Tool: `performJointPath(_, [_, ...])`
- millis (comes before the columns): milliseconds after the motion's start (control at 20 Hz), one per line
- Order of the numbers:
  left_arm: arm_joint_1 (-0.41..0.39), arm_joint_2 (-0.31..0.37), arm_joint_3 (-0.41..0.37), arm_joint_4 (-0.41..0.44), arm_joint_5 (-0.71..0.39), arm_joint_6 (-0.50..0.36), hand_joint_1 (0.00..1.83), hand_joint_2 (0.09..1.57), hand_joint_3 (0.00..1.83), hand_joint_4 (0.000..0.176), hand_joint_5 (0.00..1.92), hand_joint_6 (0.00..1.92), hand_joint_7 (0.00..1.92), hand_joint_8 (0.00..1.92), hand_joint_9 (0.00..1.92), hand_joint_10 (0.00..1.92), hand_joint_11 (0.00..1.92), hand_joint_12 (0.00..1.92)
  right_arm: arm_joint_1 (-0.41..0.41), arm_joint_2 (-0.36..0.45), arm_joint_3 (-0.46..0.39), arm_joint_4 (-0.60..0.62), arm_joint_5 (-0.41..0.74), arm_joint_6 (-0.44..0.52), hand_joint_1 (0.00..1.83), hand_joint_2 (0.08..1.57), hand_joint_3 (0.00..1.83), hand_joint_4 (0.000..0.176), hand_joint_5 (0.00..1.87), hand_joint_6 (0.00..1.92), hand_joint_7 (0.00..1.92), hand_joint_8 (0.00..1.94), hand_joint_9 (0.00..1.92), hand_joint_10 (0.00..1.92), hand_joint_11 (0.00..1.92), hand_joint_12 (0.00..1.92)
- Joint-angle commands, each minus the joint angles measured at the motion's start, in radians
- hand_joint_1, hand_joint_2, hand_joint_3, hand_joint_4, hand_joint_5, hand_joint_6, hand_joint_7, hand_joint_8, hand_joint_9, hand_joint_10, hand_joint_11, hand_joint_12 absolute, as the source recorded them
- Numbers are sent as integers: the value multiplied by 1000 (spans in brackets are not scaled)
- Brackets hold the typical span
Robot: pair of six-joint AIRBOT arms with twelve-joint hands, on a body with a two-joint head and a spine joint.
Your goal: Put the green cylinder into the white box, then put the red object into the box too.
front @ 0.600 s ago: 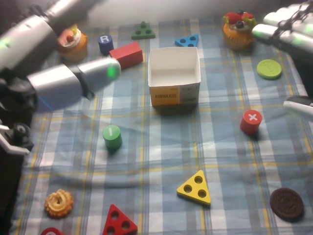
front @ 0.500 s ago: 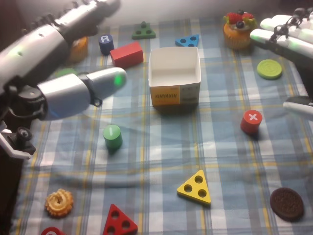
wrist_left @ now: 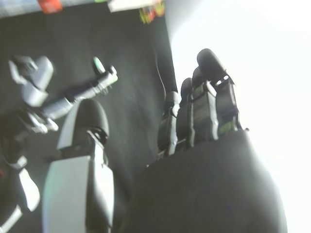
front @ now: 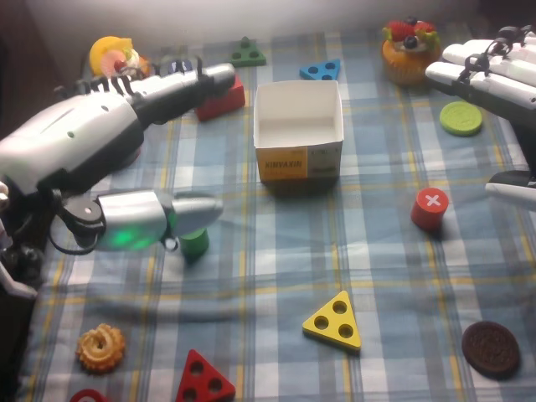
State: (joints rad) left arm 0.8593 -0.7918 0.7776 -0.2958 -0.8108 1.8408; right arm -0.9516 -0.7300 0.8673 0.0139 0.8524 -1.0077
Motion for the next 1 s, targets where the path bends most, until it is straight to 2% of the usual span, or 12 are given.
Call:
performJointPath(0, [-6,-10,2,-4,-82,24,834,1054,0,103,242,8,257,7,158,49,0,891,13,-3,3,12,114,-3,626,1309,3,0,0,0,0,0,0,87,0,1390])
performJointPath(150, [-7,-38,10,-38,-26,104,934,1025,0,58,348,44,362,37,238,99,0,916,11,-7,6,16,114,-3,606,1320,1,0,0,0,0,0,0,48,0,1252])
performJointPath(200, [-8,-53,12,-64,-6,160,944,1033,0,56,403,52,419,34,245,126,0,977,11,-10,7,18,114,-3,565,1337,2,0,0,0,0,0,0,42,0,1080])
performJointPath(350, [-12,-81,15,-119,18,279,968,1030,0,47,439,57,458,33,267,152,0,1031,10,-12,8,20,114,-3,547,1342,1,0,0,0,0,0,0,22,0,1011])
performJointPath(400, [-13,-88,22,-133,29,291,957,1034,0,47,443,57,475,32,280,170,0,1082,10,-14,9,20,114,-3,551,1345,2,0,0,0,0,0,0,4,0,1007])
performJointPath(550, [-12,-98,38,-157,43,295,982,1047,5,28,485,74,526,29,300,214,0,1096,9,-16,9,22,113,-3,549,1347,2,0,0,0,0,0,0,0,0,998])
performJointPath(600, [-12,-103,41,-176,48,321,986,1055,5,14,497,79,545,29,312,223,0,1125,8,-17,10,22,112,-3,526,1349,1,0,0,0,0,0,0,0,0,873])
performJointPath(650, [-12,-109,41,-195,49,359,1002,1050,1,14,528,93,574,30,334,231,0,1148,8,-17,10,23,112,-3,526,1347,0,0,0,0,0,0,0,0,0,848])
performJointPath(700, [-12,-114,42,-218,51,400,992,1062,6,17,533,97,585,31,338,232,0,1154,7,-18,10,24,111,-3,535,1345,0,0,0,0,0,0,0,0,0,851])
performJointPath(800, [-9,-119,50,-232,60,405,948,1100,0,18,552,139,634,28,394,225,0,1246,7,-19,11,24,109,-3,515,1347,0,0,0,0,0,0,0,0,0,854])
performJointPath(850, [-8,-123,55,-238,63,406,968,1095,1,25,548,201,664,14,430,206,0,1289,6,-19,11,25,109,-3,526,1343,0,0,0,0,0,0,0,0,0,965])
performJointPath(950, [-5,-131,64,-251,70,406,994,1089,1,24,508,373,705,5,475,180,0,1325,6,-20,11,26,109,-3,545,1337,0,0,0,0,0,0,0,0,0,1272])
